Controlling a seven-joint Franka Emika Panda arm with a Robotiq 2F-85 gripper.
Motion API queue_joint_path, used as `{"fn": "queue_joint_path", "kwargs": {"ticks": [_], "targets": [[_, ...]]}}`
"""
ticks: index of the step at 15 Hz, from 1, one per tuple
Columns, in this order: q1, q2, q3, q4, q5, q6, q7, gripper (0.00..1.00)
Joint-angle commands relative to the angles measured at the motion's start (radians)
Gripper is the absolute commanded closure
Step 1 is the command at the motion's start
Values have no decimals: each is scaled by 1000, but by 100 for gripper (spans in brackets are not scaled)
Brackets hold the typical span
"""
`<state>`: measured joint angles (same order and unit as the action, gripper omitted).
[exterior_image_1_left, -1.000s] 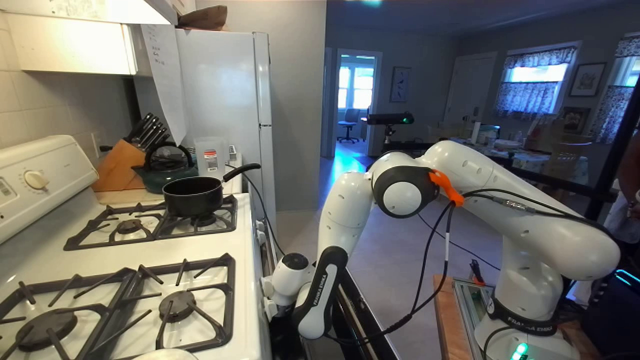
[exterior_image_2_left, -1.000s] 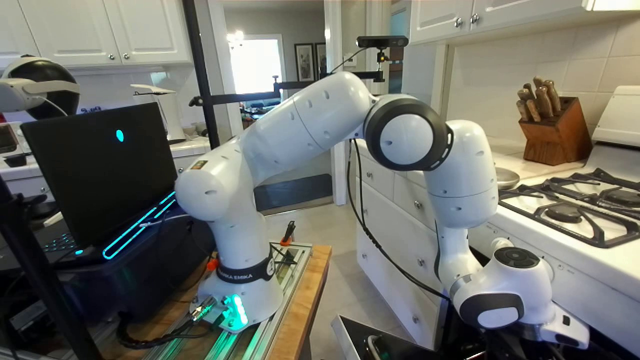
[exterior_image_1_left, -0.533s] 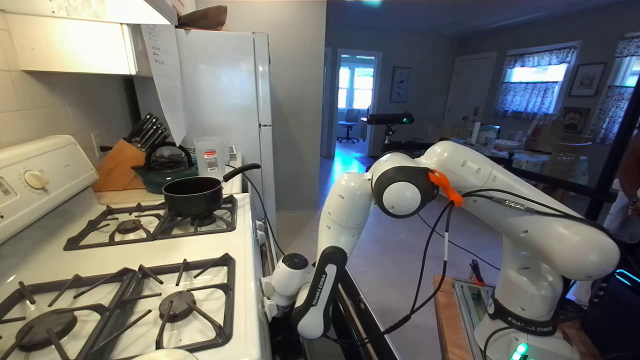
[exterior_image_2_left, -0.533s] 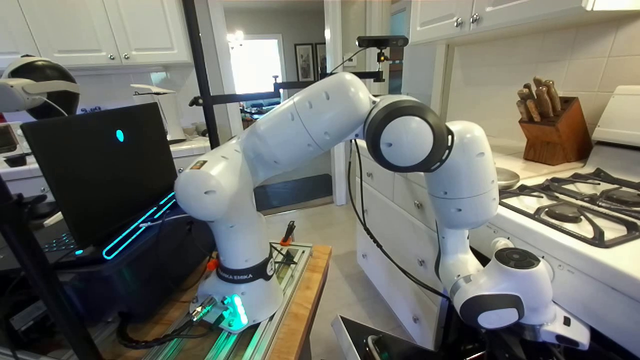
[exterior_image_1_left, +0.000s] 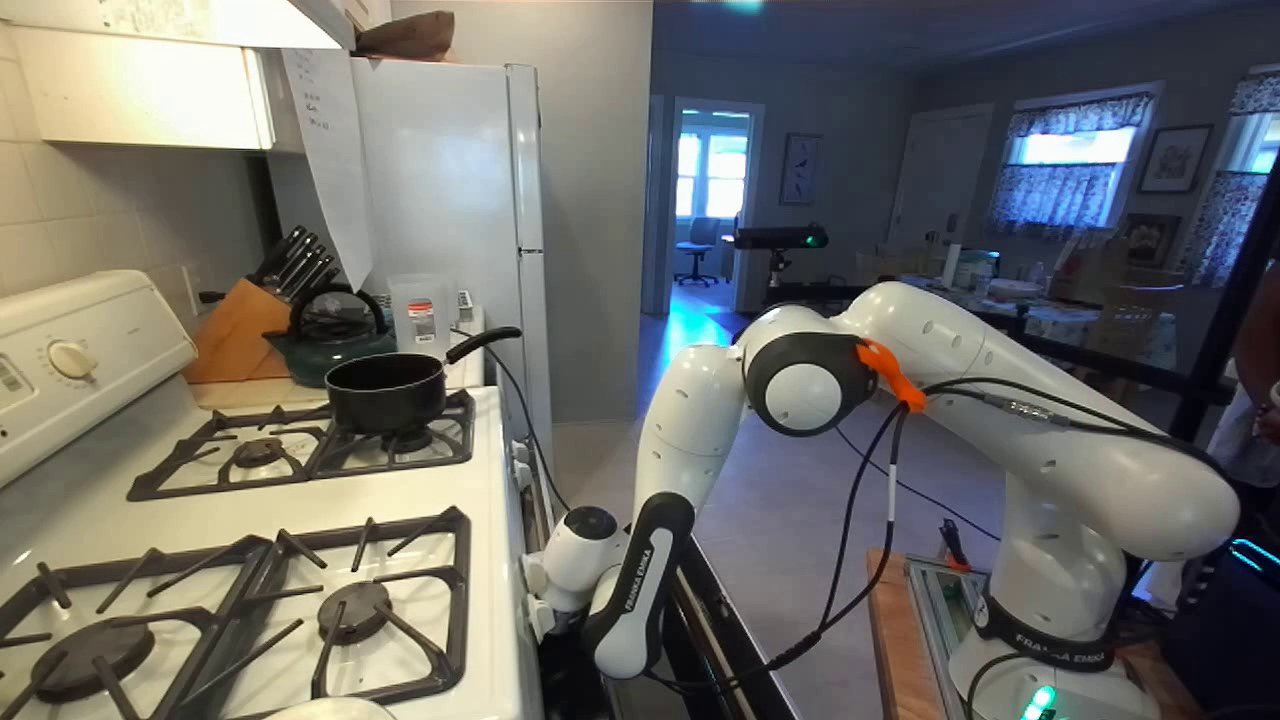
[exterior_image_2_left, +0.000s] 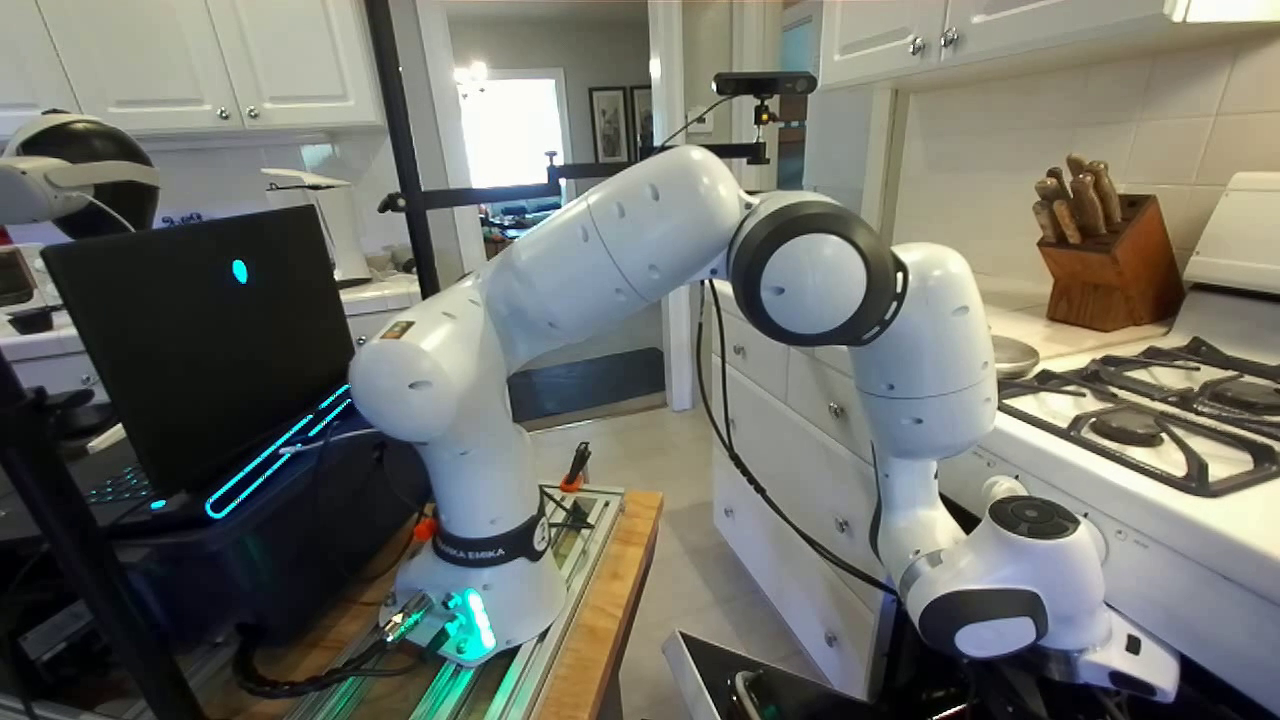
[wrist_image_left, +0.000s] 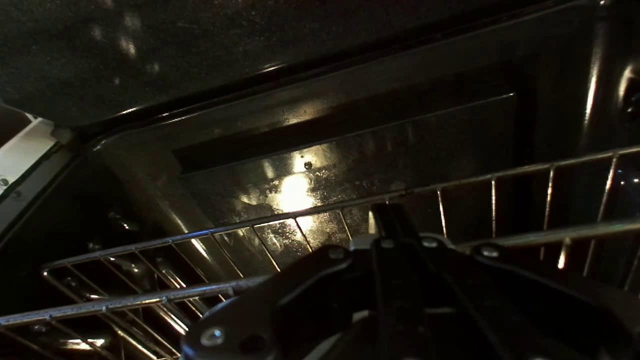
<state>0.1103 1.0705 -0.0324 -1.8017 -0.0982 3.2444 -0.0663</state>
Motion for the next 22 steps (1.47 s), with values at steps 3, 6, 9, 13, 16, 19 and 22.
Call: {"fn": "queue_joint_path", "kwargs": {"ticks": [3,6,9,13,16,19,22], "targets": [[30,36,-7,125,27,-2,24,100],[36,19,-9,104,35,-31,34,100],[49,-12,-21,59,51,-46,54,100],[109,-45,-86,-3,93,-41,101,100],[145,-51,-123,-13,130,-97,142,100],[186,-63,-167,-18,149,-174,186,100],[217,-84,-202,-26,127,-277,220,100]]}}
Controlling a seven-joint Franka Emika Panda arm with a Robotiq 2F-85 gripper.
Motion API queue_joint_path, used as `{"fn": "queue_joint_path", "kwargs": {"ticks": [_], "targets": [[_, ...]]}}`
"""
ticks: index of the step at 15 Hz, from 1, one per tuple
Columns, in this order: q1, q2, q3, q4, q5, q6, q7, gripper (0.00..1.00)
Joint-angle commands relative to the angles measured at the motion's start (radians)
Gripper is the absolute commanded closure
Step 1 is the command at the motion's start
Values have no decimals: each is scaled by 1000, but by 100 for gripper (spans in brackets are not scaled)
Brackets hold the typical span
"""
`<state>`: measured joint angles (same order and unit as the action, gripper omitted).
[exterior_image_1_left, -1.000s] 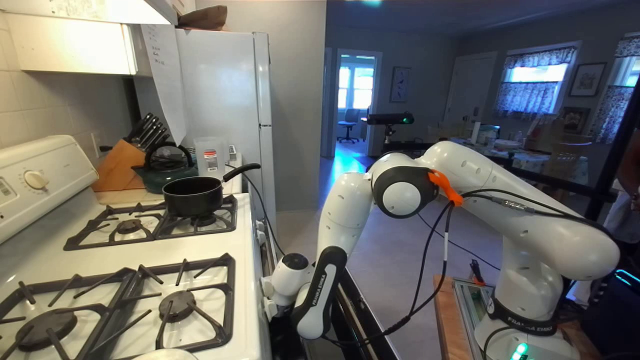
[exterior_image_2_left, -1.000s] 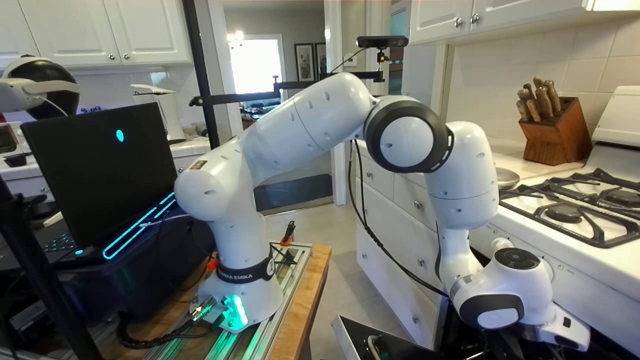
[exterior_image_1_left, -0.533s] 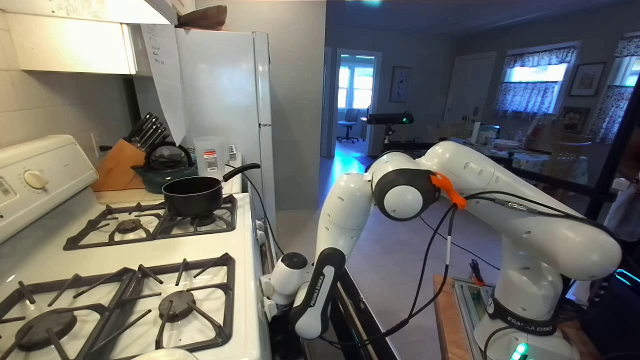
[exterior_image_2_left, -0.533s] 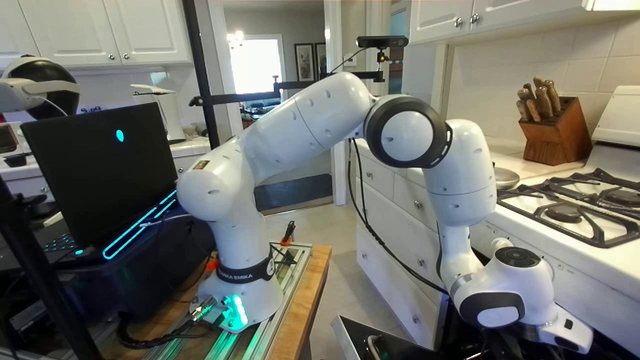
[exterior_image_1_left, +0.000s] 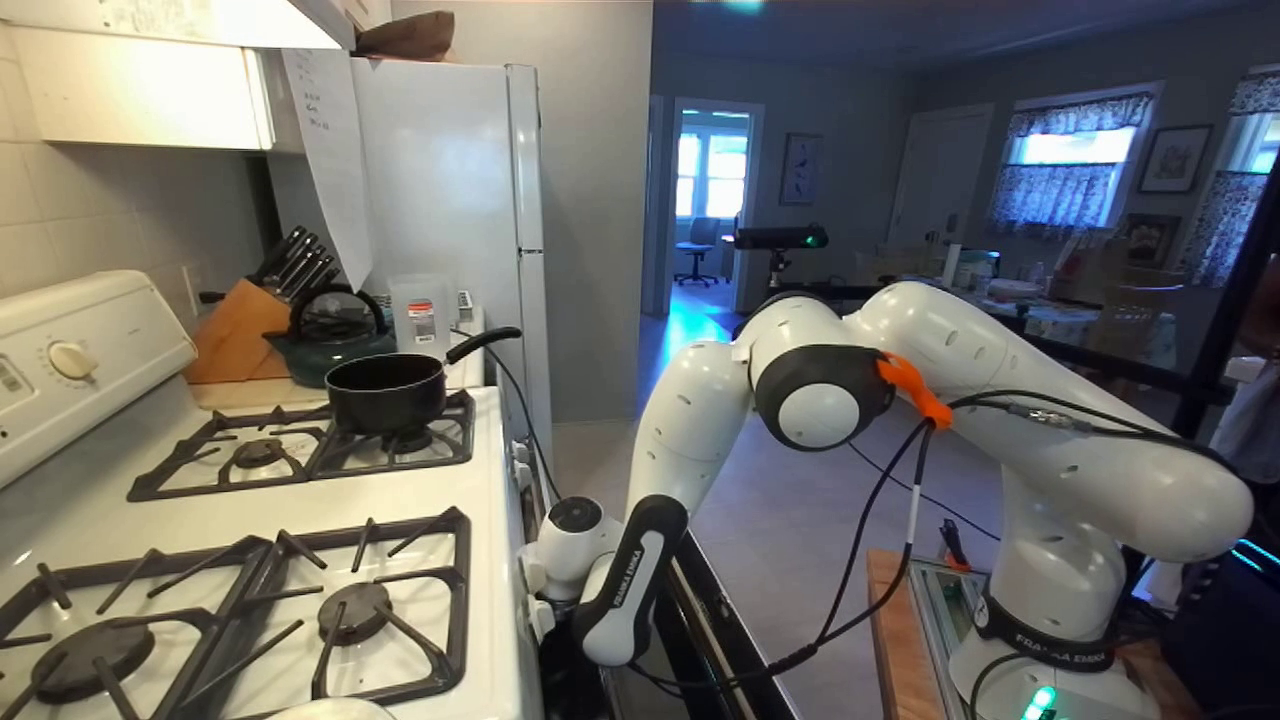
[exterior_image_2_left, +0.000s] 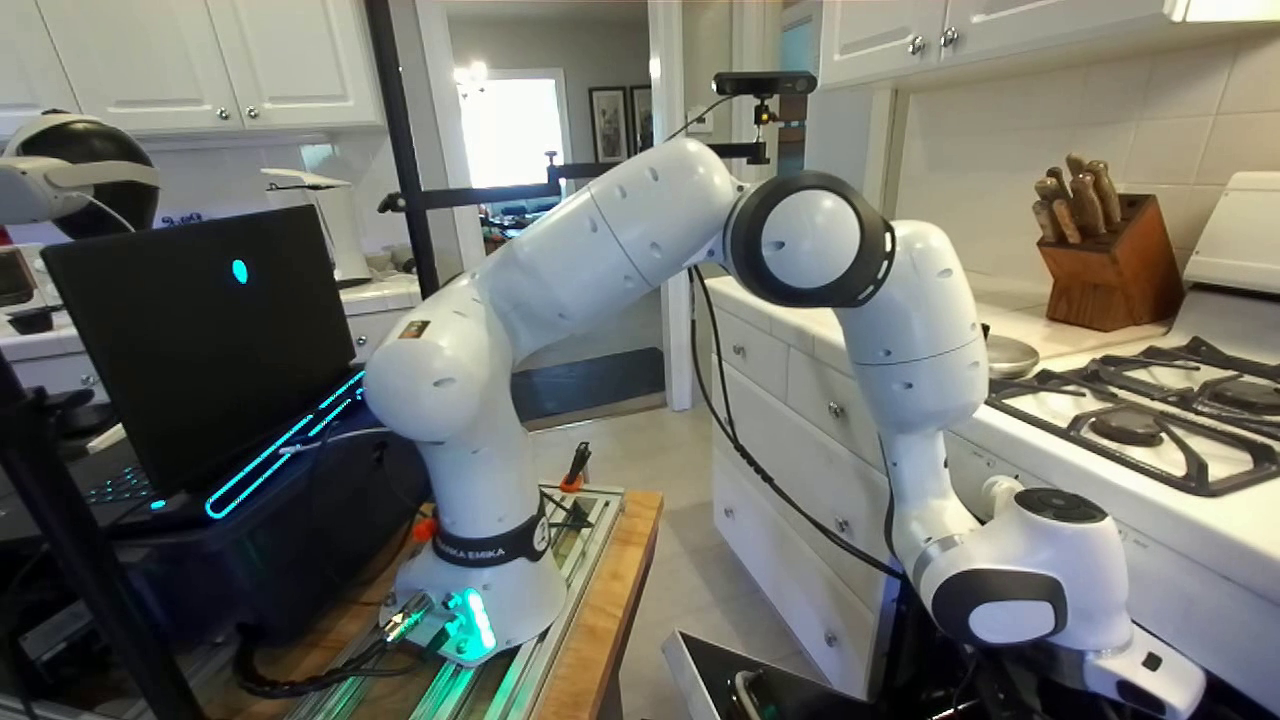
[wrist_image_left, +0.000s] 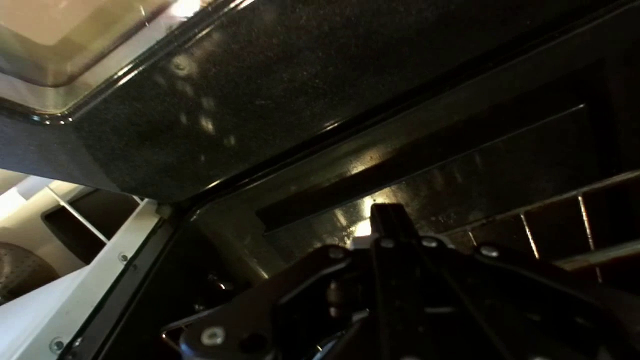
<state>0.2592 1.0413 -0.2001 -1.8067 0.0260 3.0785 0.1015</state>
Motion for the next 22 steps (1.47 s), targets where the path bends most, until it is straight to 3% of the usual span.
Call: {"fn": "queue_joint_path", "kwargs": {"ticks": [1,9,16,22], "targets": [[75,-61,-43,-22,-6,-143,63,100],[82,-124,-49,-23,-95,-438,93,100],[67,-187,-30,-64,-177,-570,100,100],[69,-225,-38,-105,-259,-587,123,100]]}}
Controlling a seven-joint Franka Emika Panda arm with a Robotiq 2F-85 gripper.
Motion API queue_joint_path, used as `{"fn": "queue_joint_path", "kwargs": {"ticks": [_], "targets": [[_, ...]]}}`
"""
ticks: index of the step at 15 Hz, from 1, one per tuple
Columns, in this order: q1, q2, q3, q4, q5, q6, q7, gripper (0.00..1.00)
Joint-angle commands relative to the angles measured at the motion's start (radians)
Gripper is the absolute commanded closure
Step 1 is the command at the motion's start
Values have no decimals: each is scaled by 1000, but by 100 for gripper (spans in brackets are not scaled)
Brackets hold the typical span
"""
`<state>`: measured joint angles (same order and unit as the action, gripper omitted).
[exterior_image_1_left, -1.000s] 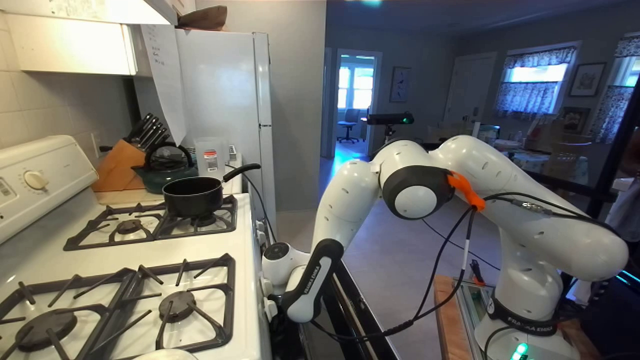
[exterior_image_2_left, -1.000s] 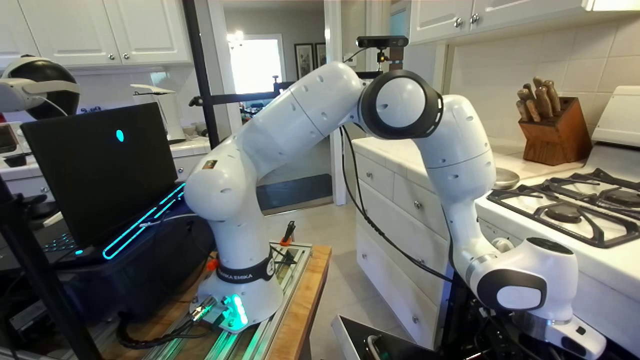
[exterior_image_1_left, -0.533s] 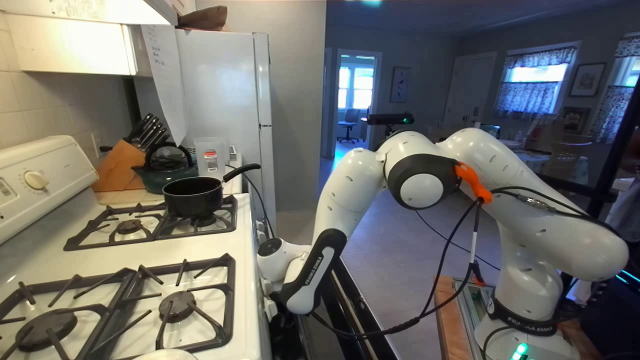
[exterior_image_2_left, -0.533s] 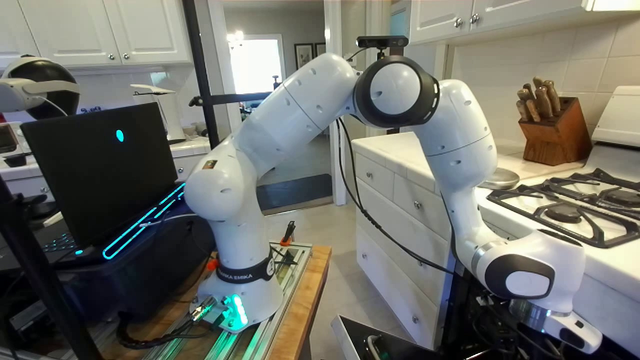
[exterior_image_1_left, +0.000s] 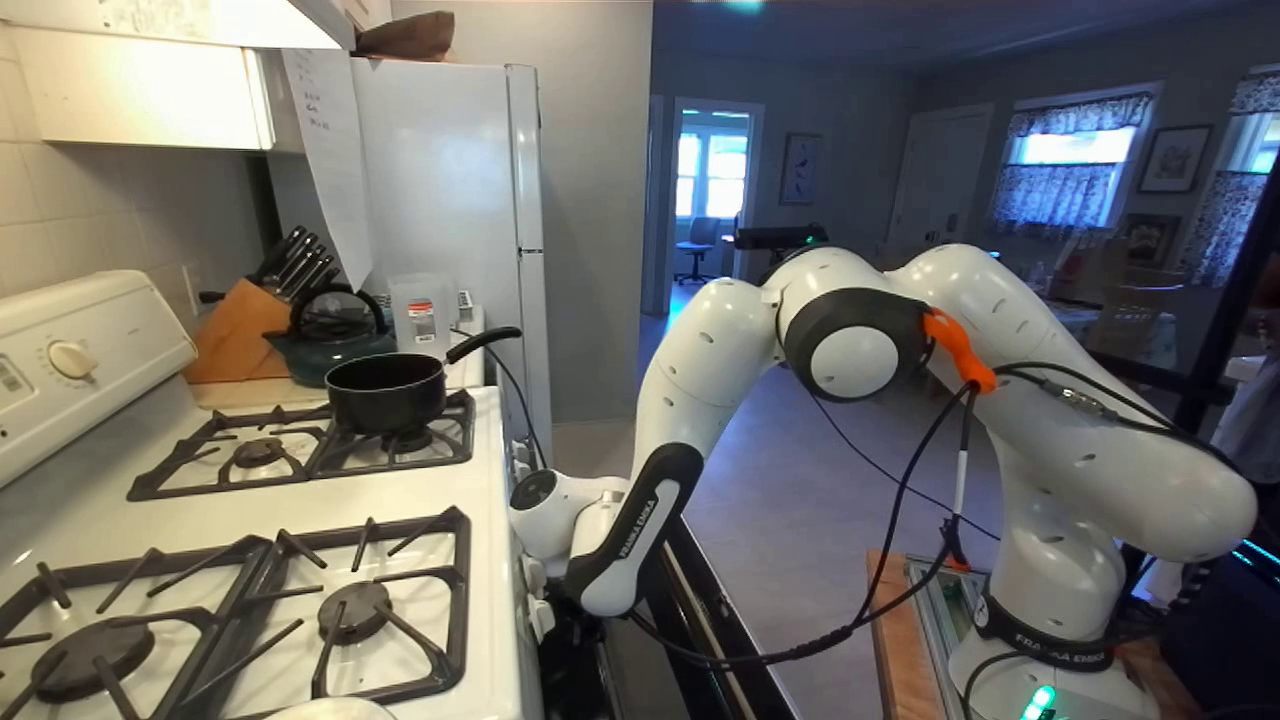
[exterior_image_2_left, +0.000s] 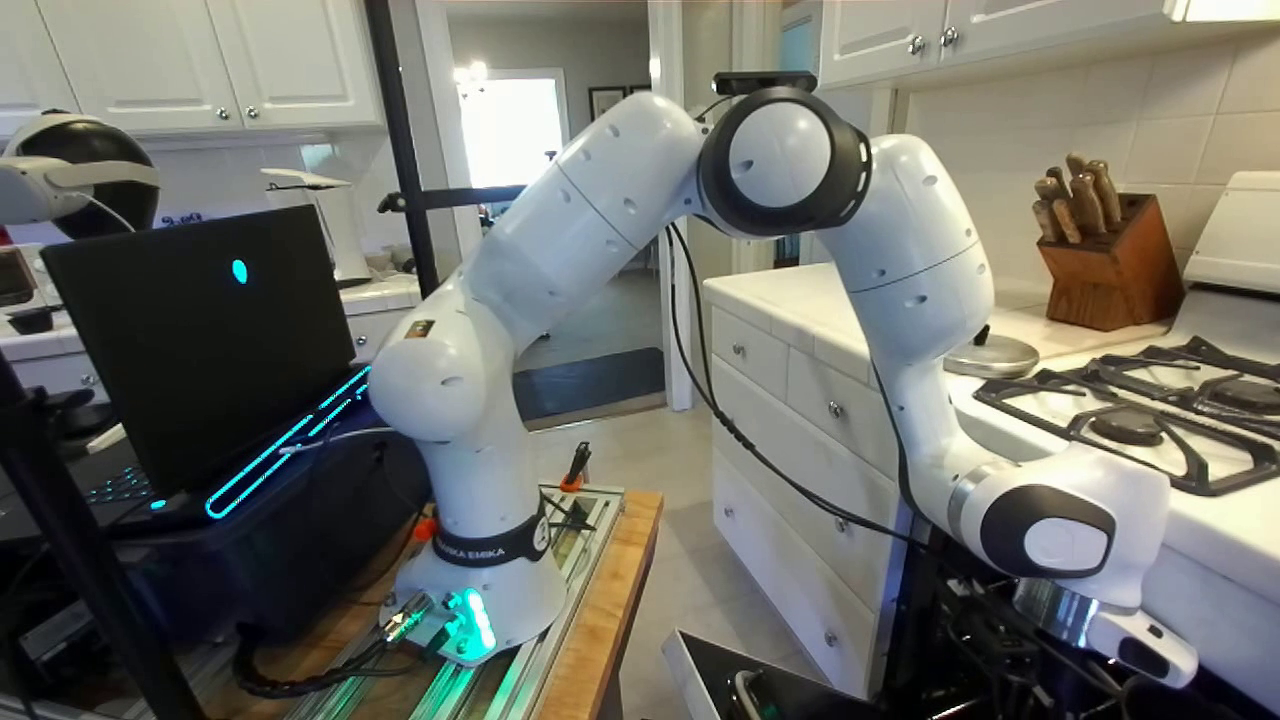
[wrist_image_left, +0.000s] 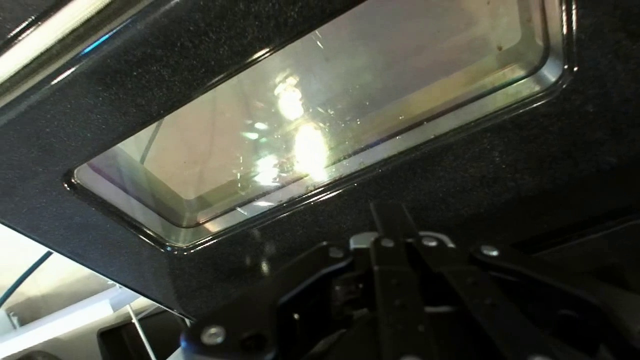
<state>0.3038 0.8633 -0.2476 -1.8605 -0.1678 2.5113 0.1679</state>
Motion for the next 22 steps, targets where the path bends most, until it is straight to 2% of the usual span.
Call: {"fn": "queue_joint_path", "kwargs": {"ticks": [1,6,11,17,20,22], "targets": [[24,-54,9,-64,-77,-18,58,100],[19,-117,4,-183,-106,111,99,100],[56,-194,-31,-336,-123,259,144,100],[148,-290,-144,-501,-138,457,168,100],[192,-327,-192,-550,-118,504,148,100],[194,-356,-193,-578,-106,526,124,100]]}}
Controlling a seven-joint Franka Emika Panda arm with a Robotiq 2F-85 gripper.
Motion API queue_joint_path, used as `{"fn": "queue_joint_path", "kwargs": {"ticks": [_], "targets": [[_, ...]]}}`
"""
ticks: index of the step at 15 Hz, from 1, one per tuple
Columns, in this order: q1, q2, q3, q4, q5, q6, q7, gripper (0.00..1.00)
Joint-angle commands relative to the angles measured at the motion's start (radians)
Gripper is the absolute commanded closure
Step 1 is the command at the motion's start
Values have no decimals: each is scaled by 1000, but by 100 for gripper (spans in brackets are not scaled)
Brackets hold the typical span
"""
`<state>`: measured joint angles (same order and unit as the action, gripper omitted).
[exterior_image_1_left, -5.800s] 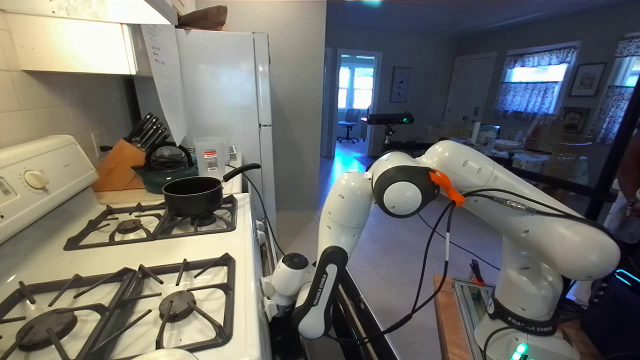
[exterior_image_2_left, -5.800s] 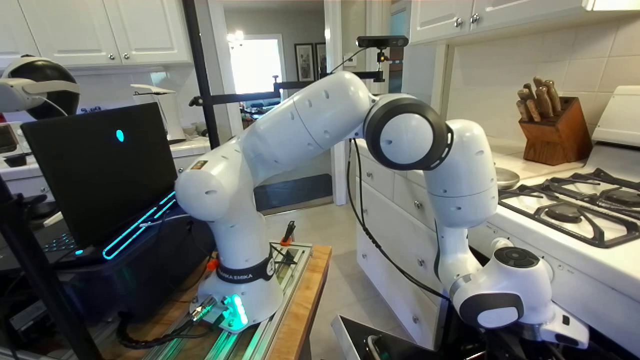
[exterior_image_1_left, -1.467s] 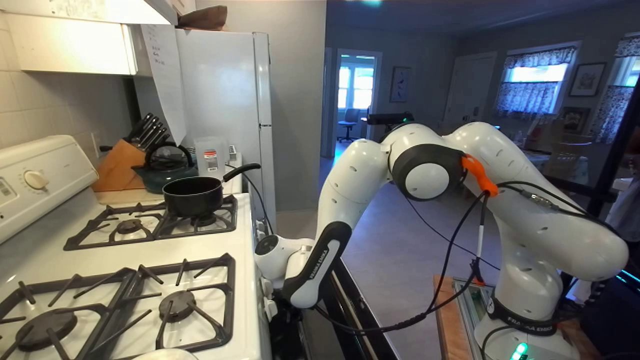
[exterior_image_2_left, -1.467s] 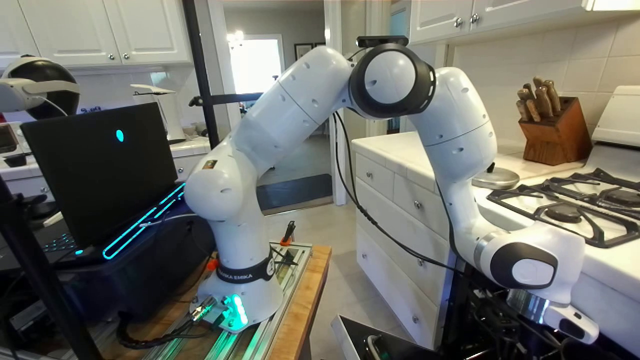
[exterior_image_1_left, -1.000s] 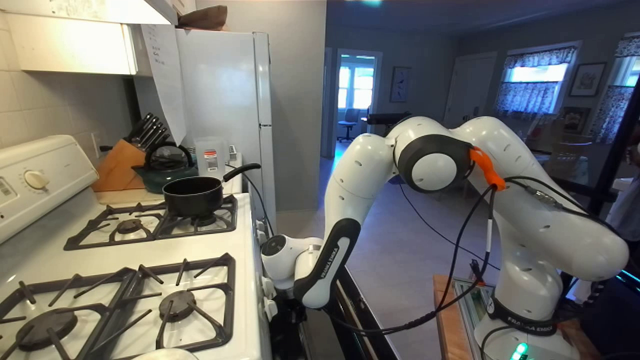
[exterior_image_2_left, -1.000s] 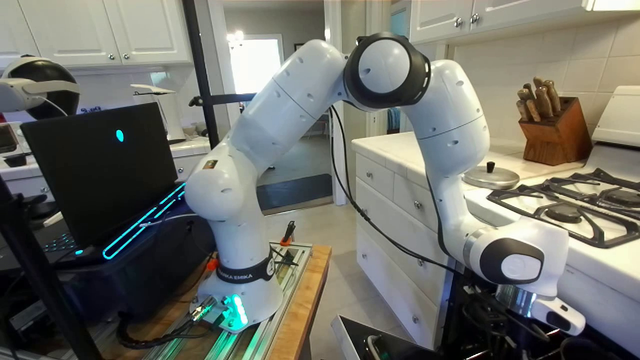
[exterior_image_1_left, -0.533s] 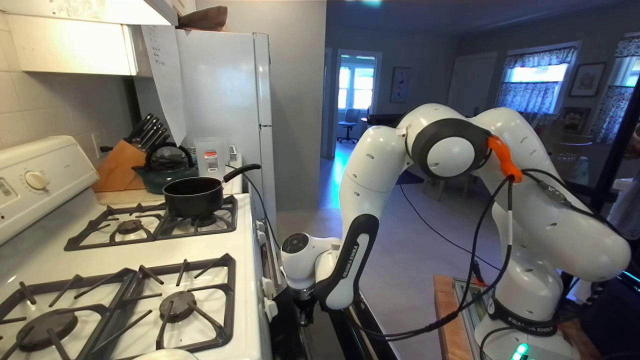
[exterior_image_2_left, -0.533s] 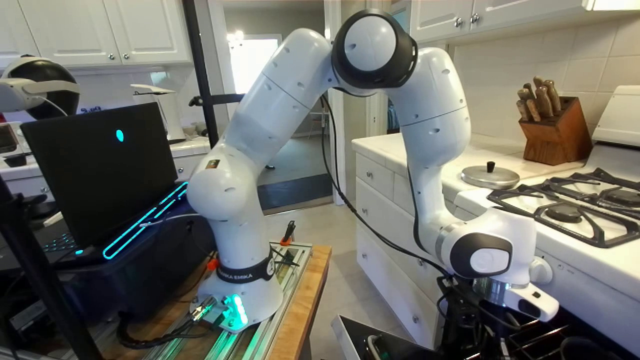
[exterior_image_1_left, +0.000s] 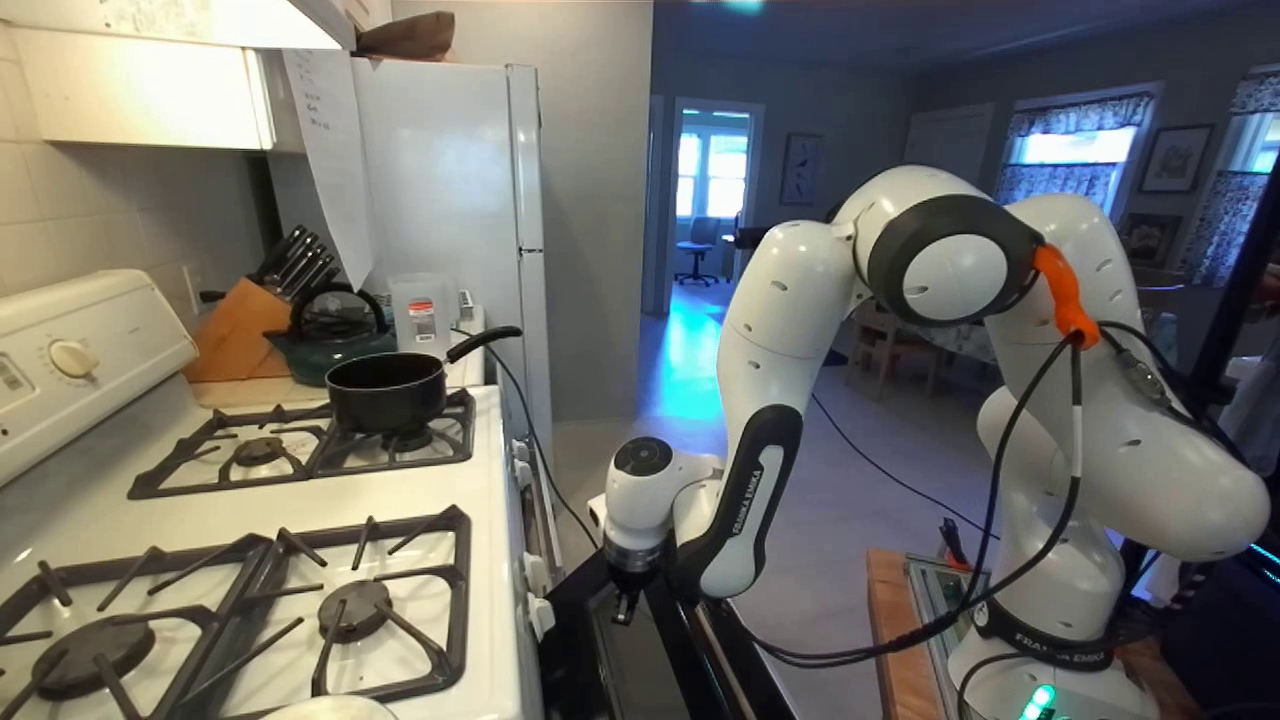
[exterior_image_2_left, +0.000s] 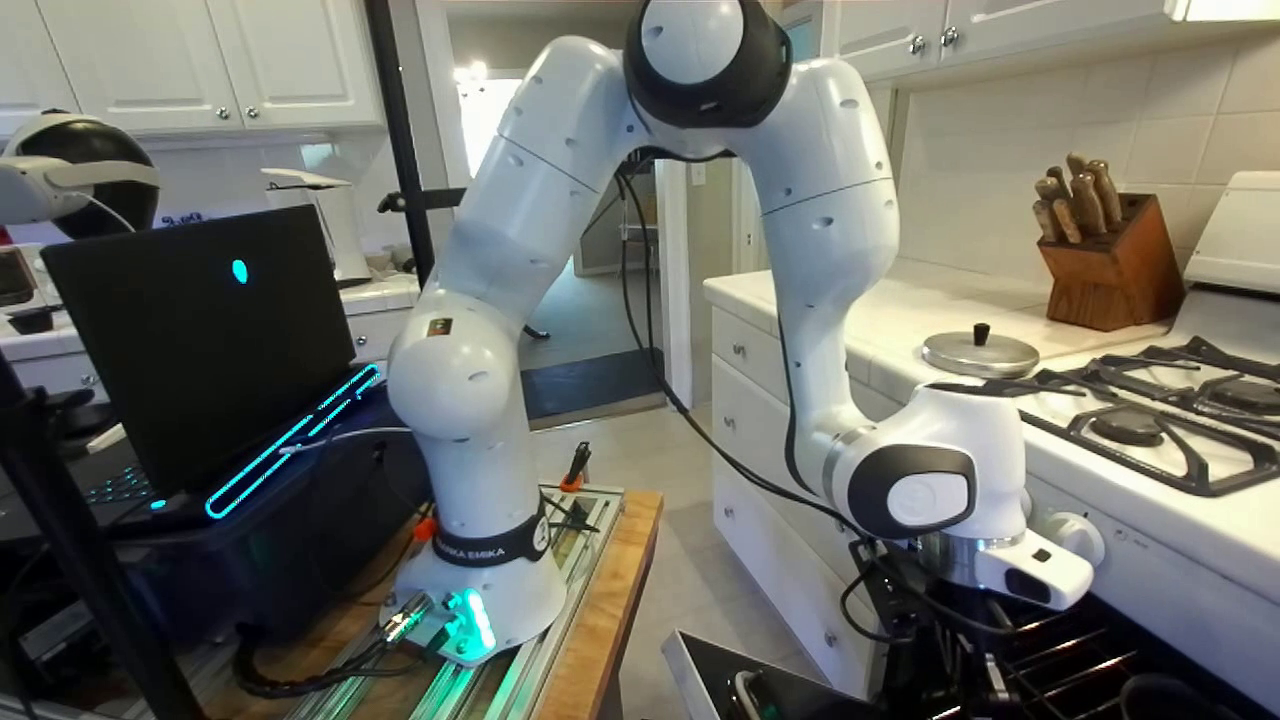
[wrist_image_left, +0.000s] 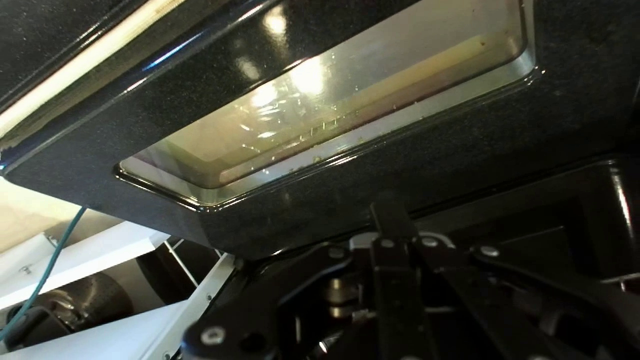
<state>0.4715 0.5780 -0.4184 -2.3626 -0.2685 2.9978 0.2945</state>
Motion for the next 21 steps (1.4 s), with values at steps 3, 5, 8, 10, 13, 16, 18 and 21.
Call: {"fn": "queue_joint_path", "kwargs": {"ticks": [3,5,8,10,13,16,18,21], "targets": [[42,-112,-32,-104,3,69,-9,100],[54,-141,-39,-122,4,81,-14,100],[72,-186,-58,-146,-1,90,-19,100],[69,-223,-56,-163,-7,81,-28,100],[50,-278,-36,-186,-9,58,-38,100],[53,-316,-39,-204,-9,48,-42,74],[50,-339,-36,-212,-5,41,-42,67],[48,-365,-33,-220,-5,43,-47,47]]}}
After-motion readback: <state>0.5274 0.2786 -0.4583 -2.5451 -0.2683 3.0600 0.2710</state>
